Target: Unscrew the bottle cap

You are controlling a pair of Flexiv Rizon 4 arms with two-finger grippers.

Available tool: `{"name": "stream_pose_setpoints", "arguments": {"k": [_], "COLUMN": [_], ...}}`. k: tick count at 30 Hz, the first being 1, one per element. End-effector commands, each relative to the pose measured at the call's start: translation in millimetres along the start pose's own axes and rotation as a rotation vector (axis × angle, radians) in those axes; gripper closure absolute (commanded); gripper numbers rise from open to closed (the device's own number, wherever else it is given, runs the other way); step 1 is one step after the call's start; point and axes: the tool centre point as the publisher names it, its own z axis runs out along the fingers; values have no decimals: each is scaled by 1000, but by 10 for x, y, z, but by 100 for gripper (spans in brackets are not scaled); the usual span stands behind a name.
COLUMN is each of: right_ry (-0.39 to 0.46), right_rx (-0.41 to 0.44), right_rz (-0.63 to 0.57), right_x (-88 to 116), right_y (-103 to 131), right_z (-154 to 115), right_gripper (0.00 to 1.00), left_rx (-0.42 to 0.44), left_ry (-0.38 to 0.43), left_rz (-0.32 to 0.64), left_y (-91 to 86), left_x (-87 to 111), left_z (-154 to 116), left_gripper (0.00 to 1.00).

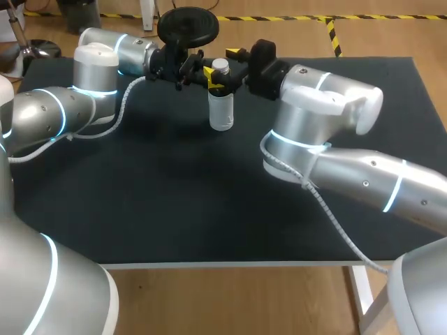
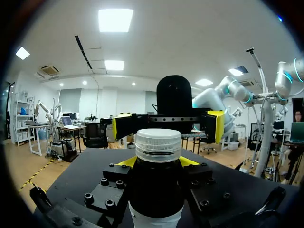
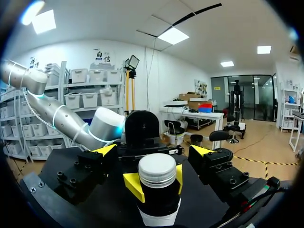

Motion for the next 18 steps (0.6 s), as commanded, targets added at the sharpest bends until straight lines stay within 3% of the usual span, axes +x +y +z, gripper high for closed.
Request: {"name": "stream_pose_setpoints", "arguments": {"k": [1,2,7,18], "right_ry": [3,4,10,54], "right_rx": [-1,-1,-3,-14], "right_rz": [1,2,9,29], "right_x": [-14,-15,-23,-23], "right_y": [-11,-12,-23,-50], "right_z": [21,21,26,24], "right_gripper": [2,41,99,100], "left_rx": [-1,-1,-1,-1], "left_ry": [4,4,4,4], "left_rz": [0,0,0,0], "left_y": [-2,-2,-2,-2], "left_x": [-17,-17,-17,-17], "left_z": [-2,-2,-2,-2], "left_gripper": [100,100,100,100]}}
